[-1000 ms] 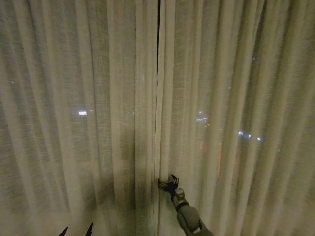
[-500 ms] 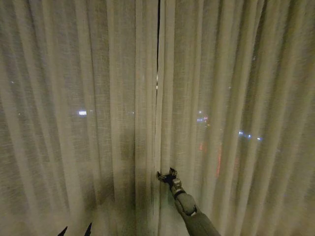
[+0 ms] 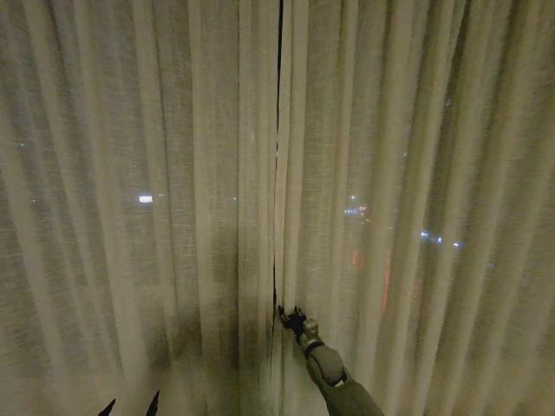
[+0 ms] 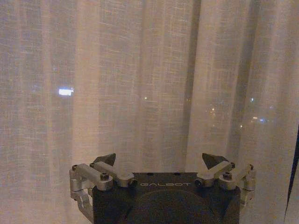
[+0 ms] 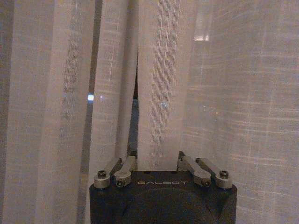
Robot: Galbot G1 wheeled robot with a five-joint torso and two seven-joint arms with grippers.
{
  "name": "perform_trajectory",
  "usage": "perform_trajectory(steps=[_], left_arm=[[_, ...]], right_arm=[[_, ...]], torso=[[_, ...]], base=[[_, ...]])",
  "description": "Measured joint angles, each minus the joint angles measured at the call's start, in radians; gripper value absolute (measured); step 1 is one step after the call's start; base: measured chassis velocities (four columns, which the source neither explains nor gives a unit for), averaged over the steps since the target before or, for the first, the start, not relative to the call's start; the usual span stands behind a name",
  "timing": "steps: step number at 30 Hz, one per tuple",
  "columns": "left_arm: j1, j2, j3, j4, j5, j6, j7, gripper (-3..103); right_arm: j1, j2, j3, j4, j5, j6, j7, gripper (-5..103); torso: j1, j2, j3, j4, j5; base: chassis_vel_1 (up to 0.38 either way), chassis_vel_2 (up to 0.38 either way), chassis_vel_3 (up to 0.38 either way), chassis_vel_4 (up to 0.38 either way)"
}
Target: Open the curtains by pulling them apart, changing their state from closed to fully open.
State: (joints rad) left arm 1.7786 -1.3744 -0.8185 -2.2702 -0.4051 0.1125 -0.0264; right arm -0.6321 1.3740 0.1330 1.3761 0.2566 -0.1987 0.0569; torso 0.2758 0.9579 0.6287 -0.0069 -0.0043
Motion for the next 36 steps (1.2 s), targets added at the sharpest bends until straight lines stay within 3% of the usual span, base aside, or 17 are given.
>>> perform_trajectory(steps=[3, 4, 6, 10, 36], left_arm=[[0.001, 0.000, 0.002, 0.000, 0.000, -0.001, 0.000, 100], [0.003, 0.000, 0.003, 0.000, 0.000, -0.001, 0.000, 100], [0.003, 0.001, 0.004, 0.000, 0.000, -0.002, 0.000, 100], [0.000, 0.006, 0.006, 0.001, 0.000, -0.003, 0.001, 100], [-0.013, 0.032, 0.009, 0.013, -0.022, -0.015, 0.004, 100]], right_arm=[[-0.006, 0.000, 0.003, 0.006, 0.001, 0.000, 0.002, 26], [-0.017, 0.000, 0.006, 0.013, 0.002, 0.000, 0.004, 15], [-0.023, 0.000, 0.008, 0.016, 0.003, -0.001, 0.005, 15], [-0.053, 0.000, 0.018, 0.039, 0.006, -0.001, 0.005, 1], [-0.169, 0.000, 0.031, 0.205, 0.046, -0.011, 0.000, 0]], torso=[[0.000, 0.000, 0.000, 0.0000, 0.0000], [0.000, 0.000, 0.000, 0.0000, 0.0000], [0.000, 0.000, 0.000, 0.0000, 0.0000], [0.000, 0.000, 0.000, -0.0001, 0.0001], [0.000, 0.000, 0.000, 0.0000, 0.0000]], base=[[0.000, 0.000, 0.000, 0.000], [0.000, 0.000, 0.000, 0.000], [0.000, 0.000, 0.000, 0.000], [0.000, 0.000, 0.000, 0.000], [0.000, 0.000, 0.000, 0.000]])
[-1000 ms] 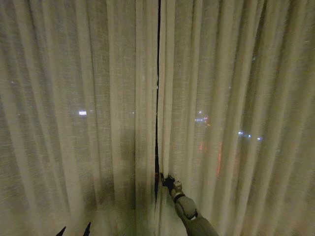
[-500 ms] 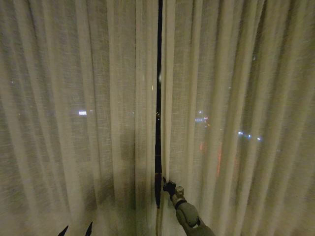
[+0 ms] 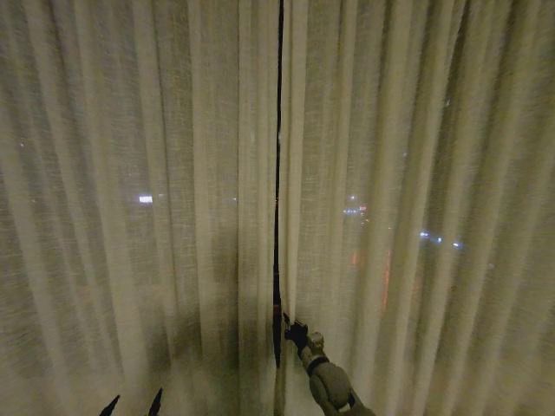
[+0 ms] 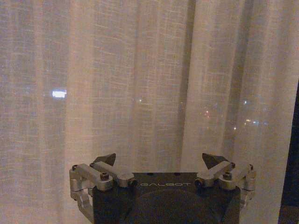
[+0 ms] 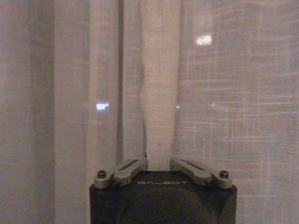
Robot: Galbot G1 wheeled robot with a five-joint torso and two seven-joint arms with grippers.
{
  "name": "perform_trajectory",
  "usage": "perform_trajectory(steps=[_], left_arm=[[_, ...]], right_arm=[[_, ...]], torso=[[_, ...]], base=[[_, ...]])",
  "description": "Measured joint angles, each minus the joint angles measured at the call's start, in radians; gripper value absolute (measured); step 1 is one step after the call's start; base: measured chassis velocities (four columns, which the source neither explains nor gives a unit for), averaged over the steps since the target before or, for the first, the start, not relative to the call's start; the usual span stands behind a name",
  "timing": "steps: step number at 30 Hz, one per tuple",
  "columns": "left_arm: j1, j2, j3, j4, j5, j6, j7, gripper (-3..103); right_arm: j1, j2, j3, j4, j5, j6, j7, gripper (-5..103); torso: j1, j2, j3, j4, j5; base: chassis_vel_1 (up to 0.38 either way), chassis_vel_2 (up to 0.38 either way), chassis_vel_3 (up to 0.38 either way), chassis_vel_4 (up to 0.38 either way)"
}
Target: Open the curtains by pulling them apart, changing their state from closed to fully open.
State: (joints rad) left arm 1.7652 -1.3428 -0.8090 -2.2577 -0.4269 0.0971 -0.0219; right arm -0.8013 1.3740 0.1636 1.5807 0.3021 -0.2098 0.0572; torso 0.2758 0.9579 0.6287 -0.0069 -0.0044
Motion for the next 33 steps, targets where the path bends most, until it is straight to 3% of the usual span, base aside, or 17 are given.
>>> perform_trajectory(steps=[17, 33], left_arm=[[-0.009, -0.003, 0.022, -0.002, 0.000, 0.000, 0.002, 100], [-0.005, -0.009, 0.017, -0.013, 0.001, -0.002, 0.003, 100]], right_arm=[[-0.092, 0.000, 0.123, 0.168, 0.120, -0.023, -0.006, 0], [-0.119, 0.000, 0.153, 0.207, 0.128, -0.029, -0.005, 0]], torso=[[0.000, 0.000, 0.000, -0.0001, 0.0001], [0.000, 0.000, 0.000, 0.0000, 0.0001]], base=[[0.000, 0.000, 0.000, 0.000], [0.000, 0.000, 0.000, 0.000]])
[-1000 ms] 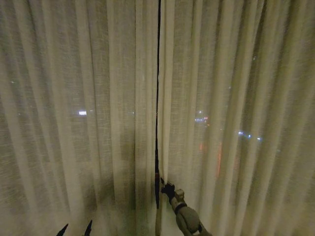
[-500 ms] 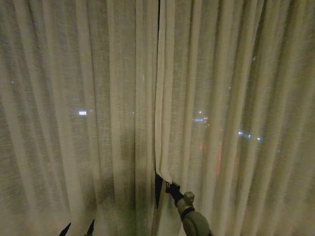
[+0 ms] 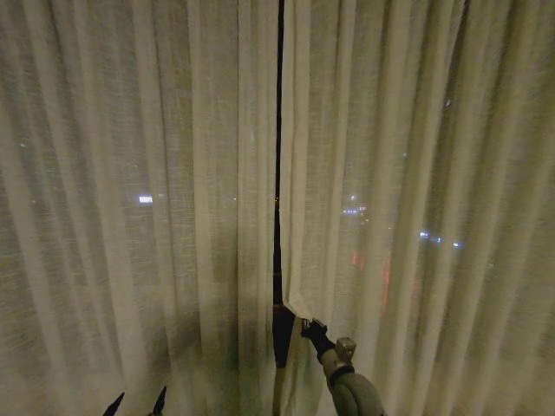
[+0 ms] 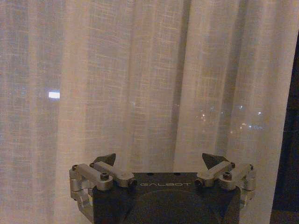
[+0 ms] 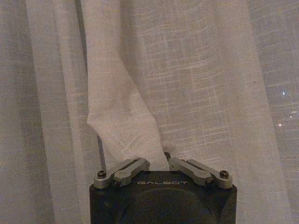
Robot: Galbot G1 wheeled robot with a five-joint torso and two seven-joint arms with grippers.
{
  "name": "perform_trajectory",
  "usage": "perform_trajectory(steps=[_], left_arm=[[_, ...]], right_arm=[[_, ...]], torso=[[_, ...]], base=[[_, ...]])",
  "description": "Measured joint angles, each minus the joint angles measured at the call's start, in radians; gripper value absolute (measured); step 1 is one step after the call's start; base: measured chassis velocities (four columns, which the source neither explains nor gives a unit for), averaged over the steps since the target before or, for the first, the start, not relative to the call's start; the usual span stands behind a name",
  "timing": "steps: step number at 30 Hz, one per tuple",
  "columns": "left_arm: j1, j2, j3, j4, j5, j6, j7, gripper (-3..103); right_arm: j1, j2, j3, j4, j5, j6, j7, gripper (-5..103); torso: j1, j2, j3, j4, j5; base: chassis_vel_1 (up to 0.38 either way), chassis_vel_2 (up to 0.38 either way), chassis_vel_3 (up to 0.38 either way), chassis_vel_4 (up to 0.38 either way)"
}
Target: Open the curtains by pulling them apart, changing their state from closed to fully open.
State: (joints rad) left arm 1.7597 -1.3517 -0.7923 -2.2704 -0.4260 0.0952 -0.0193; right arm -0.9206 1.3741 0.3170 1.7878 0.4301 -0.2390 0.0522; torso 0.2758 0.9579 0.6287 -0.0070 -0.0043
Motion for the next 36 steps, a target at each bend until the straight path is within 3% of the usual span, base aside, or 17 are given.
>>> perform_trajectory(steps=[14, 36], left_arm=[[0.003, 0.008, 0.001, 0.000, -0.002, 0.000, 0.002, 100], [-0.010, 0.013, 0.003, 0.020, -0.006, -0.001, 0.005, 100]], right_arm=[[0.090, 0.000, 0.054, -0.028, 0.041, -0.084, 0.013, 0], [0.044, 0.000, 0.128, -0.048, 0.038, -0.063, -0.015, 0]], torso=[[0.000, 0.000, 0.000, 0.0000, 0.0000], [0.000, 0.000, 0.000, 0.0001, 0.0000]], base=[[-0.015, -0.012, 0.018, 0.017], [-0.058, -0.048, 0.049, 0.047]])
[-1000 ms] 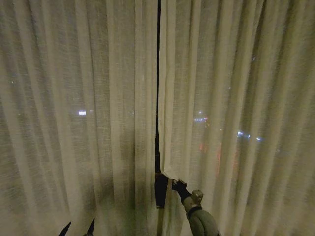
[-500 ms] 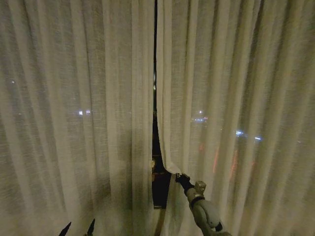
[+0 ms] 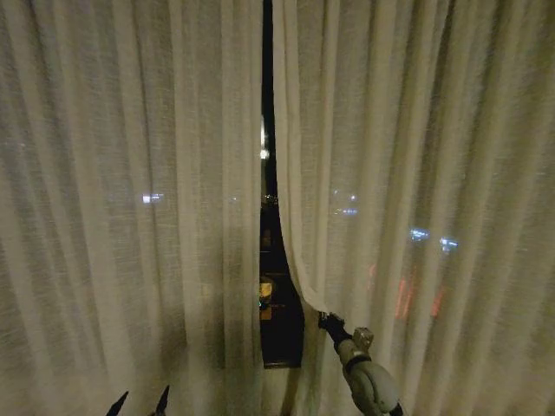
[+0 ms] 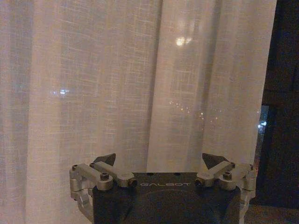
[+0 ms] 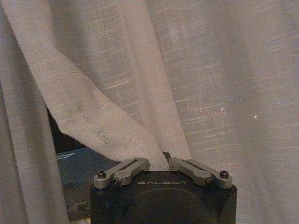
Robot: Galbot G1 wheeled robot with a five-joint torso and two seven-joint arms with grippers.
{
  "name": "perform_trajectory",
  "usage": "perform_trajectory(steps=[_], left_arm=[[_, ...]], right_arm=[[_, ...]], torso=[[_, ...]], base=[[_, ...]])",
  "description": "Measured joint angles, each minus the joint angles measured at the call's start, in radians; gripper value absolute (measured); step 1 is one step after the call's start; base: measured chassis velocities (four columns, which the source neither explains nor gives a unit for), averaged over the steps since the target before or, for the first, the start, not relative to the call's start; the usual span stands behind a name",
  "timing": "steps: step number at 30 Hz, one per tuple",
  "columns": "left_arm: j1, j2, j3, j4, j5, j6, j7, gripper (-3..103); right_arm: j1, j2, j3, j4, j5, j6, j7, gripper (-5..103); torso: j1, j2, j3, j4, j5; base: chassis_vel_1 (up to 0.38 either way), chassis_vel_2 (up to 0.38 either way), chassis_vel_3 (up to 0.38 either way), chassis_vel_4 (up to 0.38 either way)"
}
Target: Open the curtains by pulling them apart, changing their state from closed to fully open.
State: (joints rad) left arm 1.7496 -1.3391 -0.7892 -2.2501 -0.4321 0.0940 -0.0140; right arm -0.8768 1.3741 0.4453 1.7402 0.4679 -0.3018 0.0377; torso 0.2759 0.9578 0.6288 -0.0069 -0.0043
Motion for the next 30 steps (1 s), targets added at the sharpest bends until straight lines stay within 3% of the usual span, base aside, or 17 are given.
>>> perform_trajectory(steps=[19, 30], left_arm=[[0.019, -0.004, -0.015, -0.010, -0.012, -0.018, 0.024, 100], [0.021, 0.006, -0.016, 0.002, -0.015, -0.032, 0.024, 100]], right_arm=[[-0.017, 0.000, 0.044, 0.001, -0.001, 0.004, 0.001, 0], [-0.026, 0.000, 0.046, 0.001, -0.003, 0.006, 0.008, 0]], torso=[[0.000, 0.000, 0.000, 0.0000, -0.0002], [0.000, 0.000, 0.000, -0.0001, -0.0002]], base=[[-0.084, -0.073, 0.079, 0.080], [-0.170, -0.193, 0.167, 0.186]])
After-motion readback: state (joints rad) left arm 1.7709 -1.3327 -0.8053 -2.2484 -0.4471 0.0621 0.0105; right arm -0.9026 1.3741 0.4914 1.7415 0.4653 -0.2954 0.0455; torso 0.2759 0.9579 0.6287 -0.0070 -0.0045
